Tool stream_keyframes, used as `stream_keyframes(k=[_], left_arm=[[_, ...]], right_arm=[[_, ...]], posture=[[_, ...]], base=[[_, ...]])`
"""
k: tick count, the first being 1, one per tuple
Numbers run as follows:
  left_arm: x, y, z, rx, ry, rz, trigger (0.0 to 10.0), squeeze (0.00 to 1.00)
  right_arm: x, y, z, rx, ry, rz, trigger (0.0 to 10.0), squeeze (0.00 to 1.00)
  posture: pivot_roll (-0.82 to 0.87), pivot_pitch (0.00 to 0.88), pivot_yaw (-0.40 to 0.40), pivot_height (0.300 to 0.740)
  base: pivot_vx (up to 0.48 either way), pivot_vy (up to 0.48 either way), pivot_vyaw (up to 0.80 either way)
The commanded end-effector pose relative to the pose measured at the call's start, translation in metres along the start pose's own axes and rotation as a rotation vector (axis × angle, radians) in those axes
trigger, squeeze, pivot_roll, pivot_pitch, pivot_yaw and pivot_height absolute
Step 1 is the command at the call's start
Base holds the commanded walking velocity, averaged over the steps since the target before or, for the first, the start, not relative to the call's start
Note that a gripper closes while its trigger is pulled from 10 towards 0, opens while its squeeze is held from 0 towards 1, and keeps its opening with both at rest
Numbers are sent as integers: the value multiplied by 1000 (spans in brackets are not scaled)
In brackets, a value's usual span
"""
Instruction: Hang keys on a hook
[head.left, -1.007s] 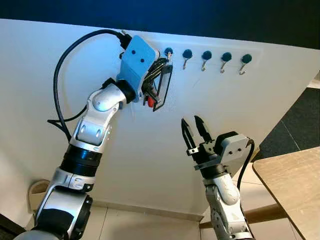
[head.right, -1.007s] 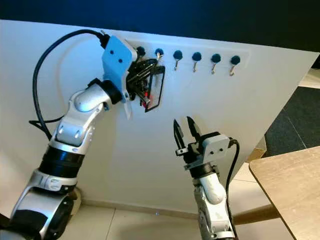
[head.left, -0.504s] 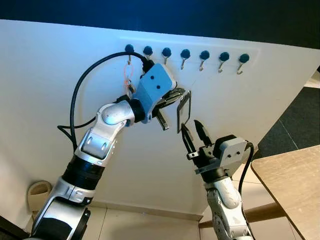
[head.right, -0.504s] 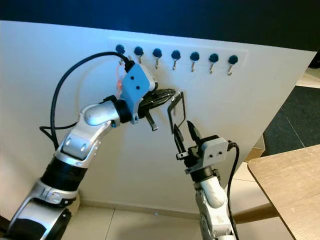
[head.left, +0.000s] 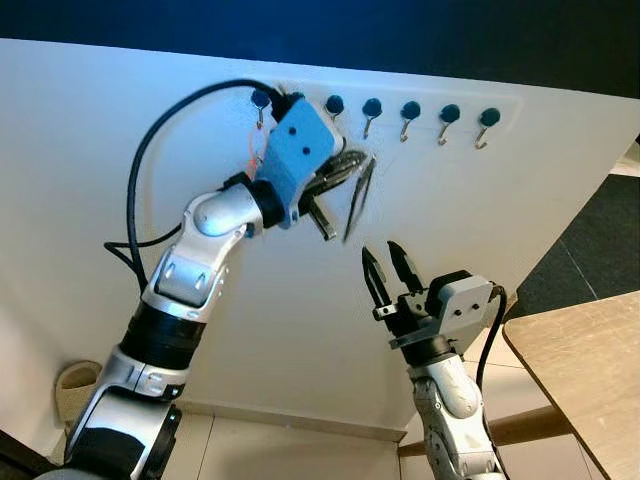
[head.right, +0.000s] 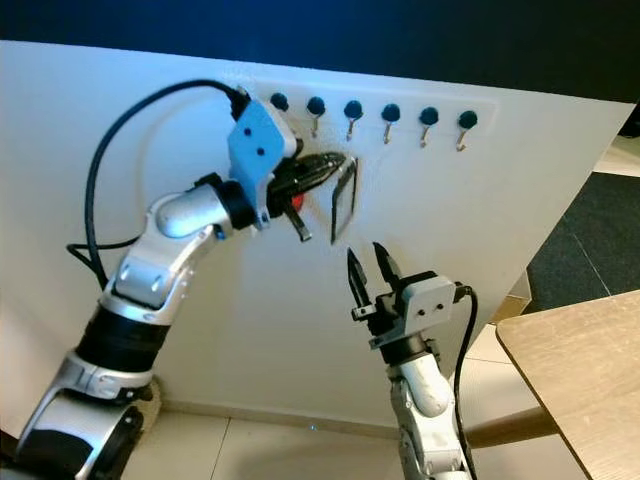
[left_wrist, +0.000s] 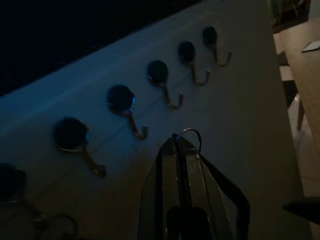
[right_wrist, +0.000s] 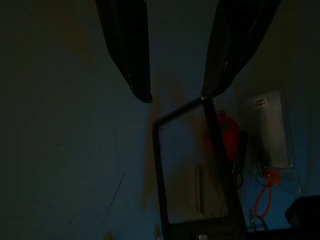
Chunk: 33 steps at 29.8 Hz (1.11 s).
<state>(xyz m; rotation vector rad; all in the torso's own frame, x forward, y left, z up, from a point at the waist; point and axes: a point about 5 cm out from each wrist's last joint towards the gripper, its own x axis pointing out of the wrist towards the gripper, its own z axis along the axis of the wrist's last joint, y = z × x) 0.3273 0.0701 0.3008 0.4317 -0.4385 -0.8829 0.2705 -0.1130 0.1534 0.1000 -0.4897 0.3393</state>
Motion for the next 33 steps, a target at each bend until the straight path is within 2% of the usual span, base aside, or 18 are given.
stream_keyframes(k=[1, 9, 25, 33], left_arm=[[0, 3, 0, -2, -14, 22, 10000, 0], [-3, 10, 5, 3, -45, 54, 10000, 0], [1, 7, 9, -10, -74, 30, 10000, 0], [6, 7, 7, -7, -56, 40, 10000, 0]], right_arm=[[2, 1, 1, 6, -1, 5, 10000, 0], [4, 6, 5, 5, -26, 33, 10000, 0], [6, 8, 6, 11, -29, 42, 10000, 0], [7, 8, 5, 17, -29, 39, 10000, 0]], posture=[[61, 60, -53, 740], [63, 62, -56, 740], [60, 61, -53, 740], [60, 56, -50, 740]], base=[[0, 0, 0], [0, 0, 0], [0, 0, 0], [0, 0, 0]])
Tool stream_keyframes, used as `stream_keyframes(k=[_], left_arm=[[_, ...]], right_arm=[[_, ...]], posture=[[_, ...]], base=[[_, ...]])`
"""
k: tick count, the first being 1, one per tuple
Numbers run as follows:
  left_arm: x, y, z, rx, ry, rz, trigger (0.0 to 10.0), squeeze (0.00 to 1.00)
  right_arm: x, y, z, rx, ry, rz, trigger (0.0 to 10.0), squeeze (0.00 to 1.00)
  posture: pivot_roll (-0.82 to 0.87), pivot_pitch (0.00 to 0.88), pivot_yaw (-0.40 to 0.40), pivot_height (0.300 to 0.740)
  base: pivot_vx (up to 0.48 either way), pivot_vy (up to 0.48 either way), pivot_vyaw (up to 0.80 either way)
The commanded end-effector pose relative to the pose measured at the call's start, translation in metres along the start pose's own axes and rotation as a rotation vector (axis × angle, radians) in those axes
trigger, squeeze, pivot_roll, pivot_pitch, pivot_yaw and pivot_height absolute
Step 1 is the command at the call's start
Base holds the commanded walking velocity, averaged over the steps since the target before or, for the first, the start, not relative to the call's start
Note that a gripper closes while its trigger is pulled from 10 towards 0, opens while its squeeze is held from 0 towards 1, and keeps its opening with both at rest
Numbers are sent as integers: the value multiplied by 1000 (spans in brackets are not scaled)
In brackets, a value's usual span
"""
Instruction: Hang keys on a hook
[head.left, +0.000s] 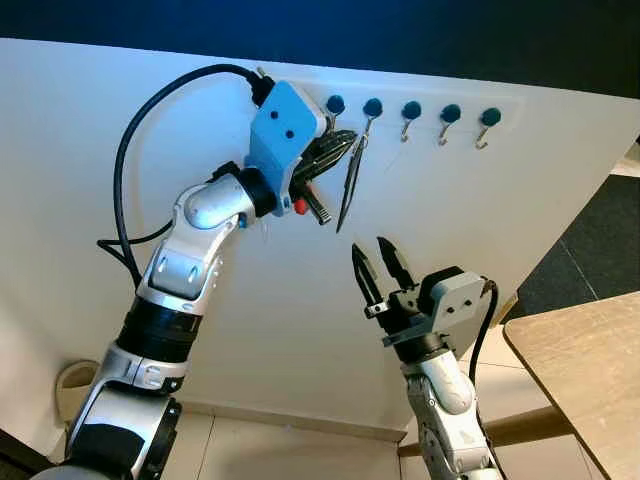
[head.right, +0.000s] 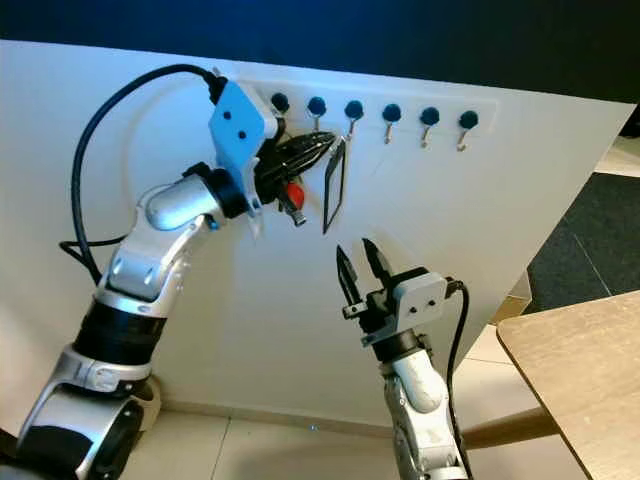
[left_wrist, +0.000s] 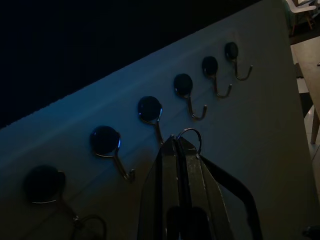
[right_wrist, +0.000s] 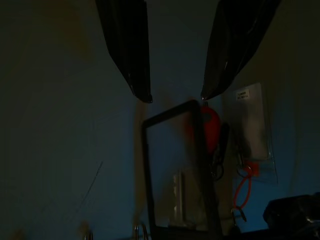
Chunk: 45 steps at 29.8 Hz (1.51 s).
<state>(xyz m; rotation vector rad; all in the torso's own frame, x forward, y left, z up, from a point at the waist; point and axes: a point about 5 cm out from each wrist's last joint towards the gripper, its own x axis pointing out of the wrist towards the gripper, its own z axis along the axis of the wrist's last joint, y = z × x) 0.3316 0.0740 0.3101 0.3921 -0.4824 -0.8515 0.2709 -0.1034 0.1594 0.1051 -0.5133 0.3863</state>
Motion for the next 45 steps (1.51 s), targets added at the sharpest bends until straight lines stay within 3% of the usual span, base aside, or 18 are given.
stream_keyframes(k=[1, 15, 32, 45], left_arm=[[5, -2, 1, 3, -6, -1, 10000, 0], [3, 8, -10, 1, 77, 67, 10000, 0], [1, 23, -3, -2, 42, 121, 10000, 0], [-1, 17, -14, -4, 100, 78, 10000, 0]], right_arm=[[1, -1, 2, 5, -6, -6, 10000, 0], [0, 0, 1, 8, -1, -3, 10000, 0], [0, 0, 1, 12, 1, -3, 10000, 0], [-1, 1, -1, 12, 8, -1, 10000, 0]], posture=[[60, 56, -50, 740], [62, 50, -50, 740], [66, 56, -52, 740], [64, 59, -51, 740]], base=[[0, 0, 0], [0, 0, 0], [0, 0, 0], [0, 0, 0]])
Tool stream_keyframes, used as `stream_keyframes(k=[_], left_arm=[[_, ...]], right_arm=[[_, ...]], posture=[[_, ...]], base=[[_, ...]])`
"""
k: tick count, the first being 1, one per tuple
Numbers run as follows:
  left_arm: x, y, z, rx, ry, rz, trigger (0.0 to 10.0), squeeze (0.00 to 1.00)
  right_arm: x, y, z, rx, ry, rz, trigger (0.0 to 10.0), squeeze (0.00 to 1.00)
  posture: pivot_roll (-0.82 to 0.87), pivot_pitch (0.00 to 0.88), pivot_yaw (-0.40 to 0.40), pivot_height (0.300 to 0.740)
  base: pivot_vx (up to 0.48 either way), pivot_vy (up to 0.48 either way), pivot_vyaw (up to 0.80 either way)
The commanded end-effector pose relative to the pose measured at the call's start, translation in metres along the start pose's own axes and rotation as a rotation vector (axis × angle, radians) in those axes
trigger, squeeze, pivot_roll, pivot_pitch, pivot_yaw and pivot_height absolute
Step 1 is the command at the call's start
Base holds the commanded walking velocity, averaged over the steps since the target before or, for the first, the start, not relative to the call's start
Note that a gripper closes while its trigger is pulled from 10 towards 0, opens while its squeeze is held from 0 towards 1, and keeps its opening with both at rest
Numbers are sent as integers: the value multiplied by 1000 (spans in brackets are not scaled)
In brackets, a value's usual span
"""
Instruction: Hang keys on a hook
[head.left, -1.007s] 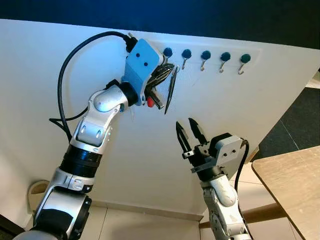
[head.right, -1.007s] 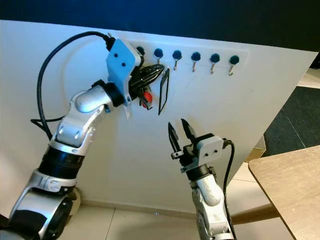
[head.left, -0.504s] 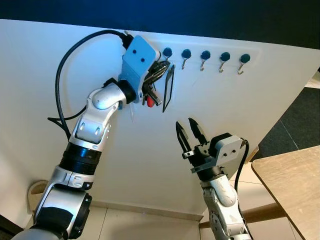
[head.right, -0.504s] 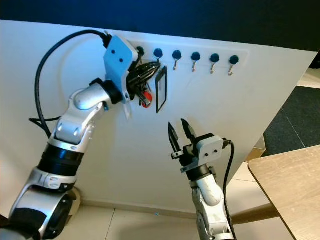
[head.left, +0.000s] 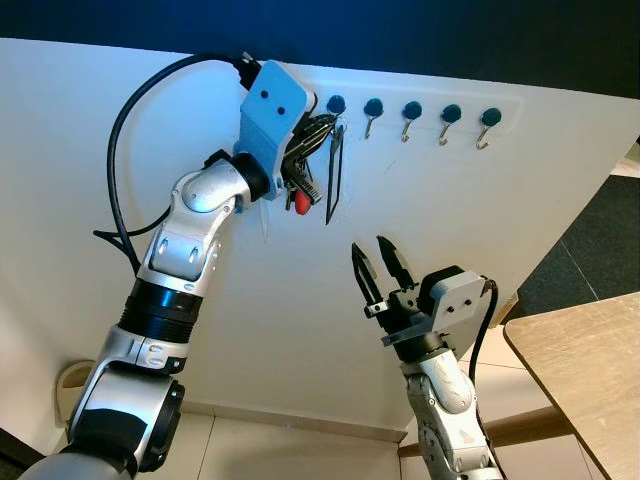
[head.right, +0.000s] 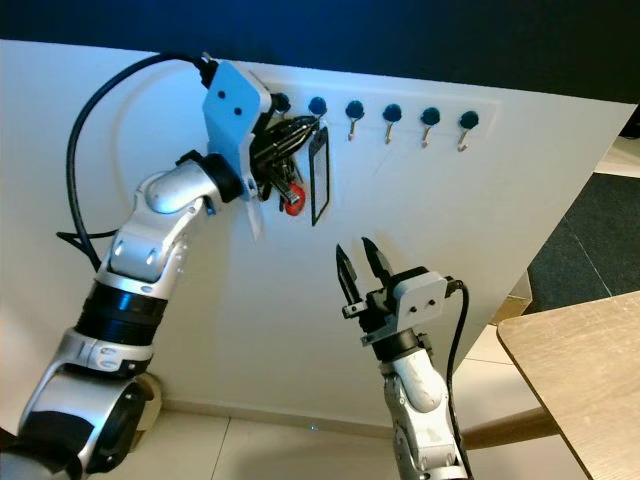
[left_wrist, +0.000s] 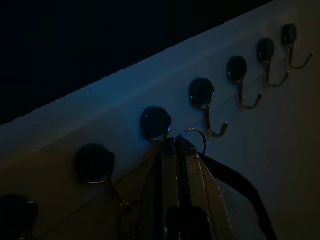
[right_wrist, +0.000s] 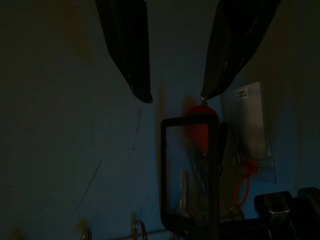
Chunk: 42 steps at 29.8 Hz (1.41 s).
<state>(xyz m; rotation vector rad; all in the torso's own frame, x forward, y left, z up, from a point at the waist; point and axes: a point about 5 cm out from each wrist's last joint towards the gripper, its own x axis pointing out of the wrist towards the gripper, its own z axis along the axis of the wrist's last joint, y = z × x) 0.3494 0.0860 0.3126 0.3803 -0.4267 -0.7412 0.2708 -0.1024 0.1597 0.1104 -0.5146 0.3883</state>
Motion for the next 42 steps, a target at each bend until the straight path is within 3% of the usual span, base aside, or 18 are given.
stream_keyframes(k=[1, 22, 23, 24, 31, 32, 42], left_arm=[[-2, -4, -6, 15, 37, -28, 10000, 0], [-2, -3, -15, 6, 106, -24, 10000, 0], [-2, -3, -15, 2, 105, -24, 10000, 67], [-2, -2, -14, -4, 102, -21, 10000, 1000], [-2, 2, -11, 2, 84, 20, 10000, 1000], [-1, 3, -10, 0, 81, 28, 10000, 0], [-2, 7, -8, -7, 72, 50, 10000, 0]], right_arm=[[-1, 0, -1, 6, 11, -1, 10000, 0], [-1, 0, -1, 8, 14, -2, 10000, 0], [-1, 0, -1, 8, 14, -2, 10000, 0], [-1, 0, -1, 8, 14, -3, 10000, 0], [-1, 0, -1, 9, 14, -5, 10000, 0], [-1, 0, -1, 9, 14, -5, 10000, 0], [-1, -1, -1, 8, 13, -8, 10000, 0]], posture=[[64, 59, -51, 740], [66, 60, -49, 740], [66, 60, -49, 740], [66, 60, -49, 740], [66, 60, -49, 740], [65, 61, -49, 740], [66, 61, -48, 740]], base=[[0, 0, 0], [0, 0, 0], [0, 0, 0], [0, 0, 0], [0, 0, 0], [0, 0, 0], [0, 0, 0]])
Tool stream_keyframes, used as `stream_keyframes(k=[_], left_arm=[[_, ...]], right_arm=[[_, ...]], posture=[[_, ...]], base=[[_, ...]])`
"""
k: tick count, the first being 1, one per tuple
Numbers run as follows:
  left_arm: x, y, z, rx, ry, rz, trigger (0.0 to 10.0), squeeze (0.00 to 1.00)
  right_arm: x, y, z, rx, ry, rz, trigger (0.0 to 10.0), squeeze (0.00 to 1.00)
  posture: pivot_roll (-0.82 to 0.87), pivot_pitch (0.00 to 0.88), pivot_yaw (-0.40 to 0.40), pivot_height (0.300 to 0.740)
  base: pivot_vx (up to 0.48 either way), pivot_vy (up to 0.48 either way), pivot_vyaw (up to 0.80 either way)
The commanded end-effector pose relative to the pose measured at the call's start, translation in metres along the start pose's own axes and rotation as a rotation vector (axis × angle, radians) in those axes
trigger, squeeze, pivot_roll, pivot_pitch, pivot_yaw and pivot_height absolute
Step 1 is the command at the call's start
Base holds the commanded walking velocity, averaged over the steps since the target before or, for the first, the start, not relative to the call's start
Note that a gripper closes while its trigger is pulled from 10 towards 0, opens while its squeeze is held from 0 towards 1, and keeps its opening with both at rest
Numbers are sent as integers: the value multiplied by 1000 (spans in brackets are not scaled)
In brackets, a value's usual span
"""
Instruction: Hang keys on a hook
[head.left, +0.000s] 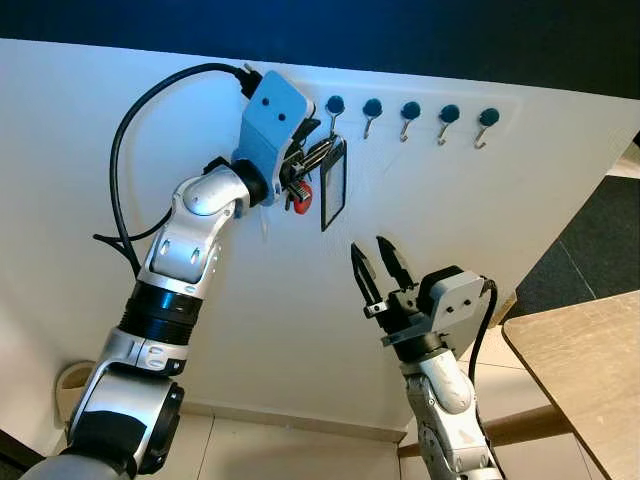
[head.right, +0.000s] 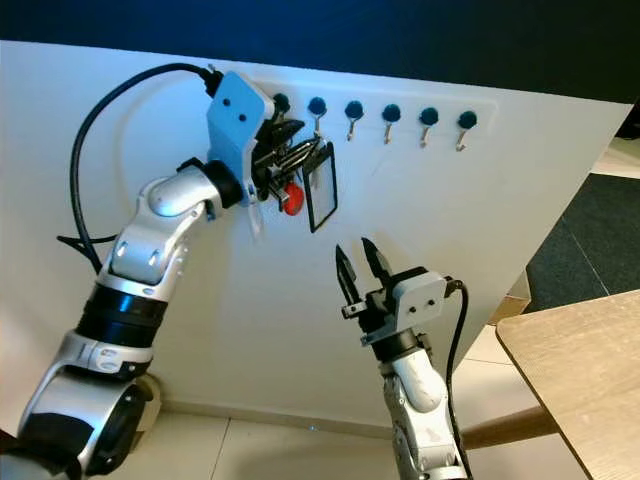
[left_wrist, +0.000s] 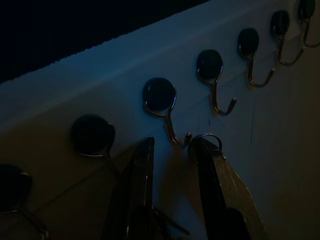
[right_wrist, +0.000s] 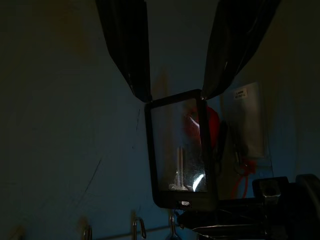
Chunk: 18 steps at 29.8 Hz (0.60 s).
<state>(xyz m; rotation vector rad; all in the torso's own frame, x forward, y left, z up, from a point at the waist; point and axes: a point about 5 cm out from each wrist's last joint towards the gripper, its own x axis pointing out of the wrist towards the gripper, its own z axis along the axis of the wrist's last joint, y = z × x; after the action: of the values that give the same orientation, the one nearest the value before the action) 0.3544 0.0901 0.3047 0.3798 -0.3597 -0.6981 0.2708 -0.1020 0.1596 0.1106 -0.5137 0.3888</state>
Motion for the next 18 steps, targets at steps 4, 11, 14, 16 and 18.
stream_keyframes(k=[4, 11, 14, 16, 18], left_arm=[[0, 5, 5, -5, -21, 20, 10000, 0], [0, 6, 10, -3, -41, 22, 10000, 0], [0, 6, 12, -5, -48, 20, 10000, 0], [0, 6, 13, -9, -56, 11, 10000, 0], [0, 6, 13, -9, -54, 5, 10000, 0]], right_arm=[[-1, -1, -1, 8, 12, -9, 10000, 0], [-2, -1, -1, 9, 11, -10, 10000, 0], [-2, -1, -1, 10, 10, -11, 10000, 0], [-2, -1, -1, 10, 10, -12, 10000, 0], [-2, -1, -1, 10, 10, -12, 10000, 0]], posture=[[67, 61, -48, 740], [67, 60, -47, 740], [67, 60, -47, 740], [67, 60, -48, 740], [67, 59, -47, 740]], base=[[0, 0, 0], [0, 0, 0], [0, 0, 0], [0, 0, 0], [0, 0, 0]])
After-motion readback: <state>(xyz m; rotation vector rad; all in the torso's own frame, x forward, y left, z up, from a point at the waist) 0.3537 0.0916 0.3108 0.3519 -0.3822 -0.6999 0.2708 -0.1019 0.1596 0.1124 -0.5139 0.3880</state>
